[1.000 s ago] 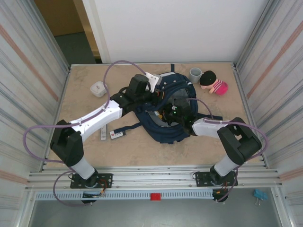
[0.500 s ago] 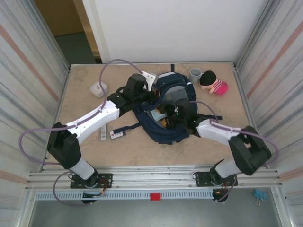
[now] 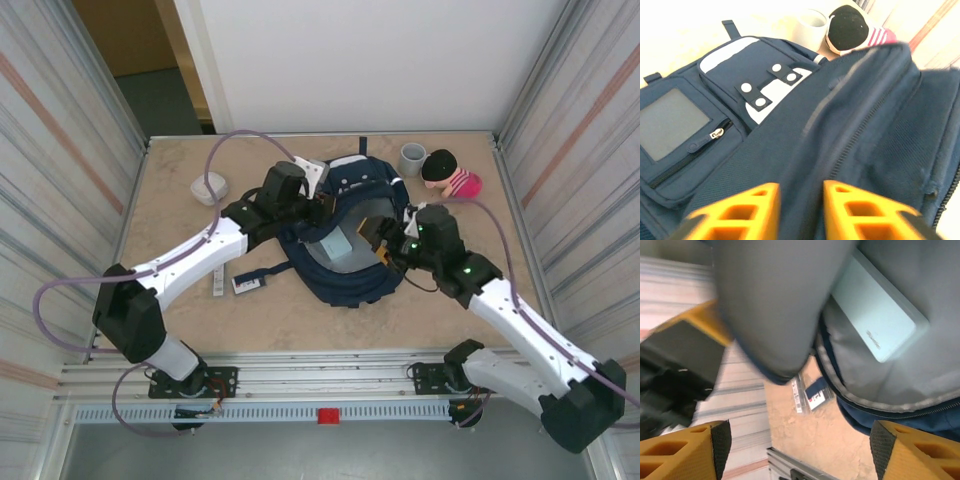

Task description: Pack the student bag

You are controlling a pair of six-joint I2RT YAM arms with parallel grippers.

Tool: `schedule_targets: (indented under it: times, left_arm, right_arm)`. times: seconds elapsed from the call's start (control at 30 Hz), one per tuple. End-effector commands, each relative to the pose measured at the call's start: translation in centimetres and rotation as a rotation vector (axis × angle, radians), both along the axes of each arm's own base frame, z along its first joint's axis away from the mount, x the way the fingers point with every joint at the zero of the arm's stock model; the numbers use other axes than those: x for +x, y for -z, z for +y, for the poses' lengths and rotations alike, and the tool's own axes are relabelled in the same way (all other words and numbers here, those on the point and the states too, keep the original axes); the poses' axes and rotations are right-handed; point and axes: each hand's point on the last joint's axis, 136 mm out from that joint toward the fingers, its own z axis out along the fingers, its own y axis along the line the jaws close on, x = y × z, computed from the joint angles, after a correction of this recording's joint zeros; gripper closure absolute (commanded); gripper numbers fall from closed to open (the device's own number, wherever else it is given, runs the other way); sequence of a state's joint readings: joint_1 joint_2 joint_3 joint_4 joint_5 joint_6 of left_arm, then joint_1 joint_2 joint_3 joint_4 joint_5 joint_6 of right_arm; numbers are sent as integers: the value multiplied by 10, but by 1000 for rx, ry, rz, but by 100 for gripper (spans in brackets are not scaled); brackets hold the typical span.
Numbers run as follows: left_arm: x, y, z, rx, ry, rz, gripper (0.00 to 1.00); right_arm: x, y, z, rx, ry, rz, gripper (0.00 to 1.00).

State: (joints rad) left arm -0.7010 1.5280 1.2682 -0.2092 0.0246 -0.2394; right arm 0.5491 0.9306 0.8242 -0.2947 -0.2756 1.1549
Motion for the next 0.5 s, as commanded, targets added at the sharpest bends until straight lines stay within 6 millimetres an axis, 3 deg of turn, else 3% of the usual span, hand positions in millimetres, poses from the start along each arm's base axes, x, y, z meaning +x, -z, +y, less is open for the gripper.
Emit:
schedule_targets:
  times: [0.0, 0.07, 0.17, 0.37, 0.47]
  left_arm:
    - [-9, -22, 17, -40, -40, -17, 47]
    - [-17, -18, 28, -25, -58, 7, 35]
    - [-29, -9, 54, -1, -130, 71, 25]
    - [-54, 35, 135, 14, -350, 288, 20]
    - [-73, 64, 162, 49, -405, 398, 19]
  right_arm:
    - [-4, -13, -13, -154, -61, -113, 25]
    - [-3, -17, -5, -161, -107, -129, 26]
    - [-3, -23, 9, -161, -169, -157, 27]
    - [4, -8, 45, -220, -271, -151, 28]
    - [6, 0, 62, -238, -319, -145, 28]
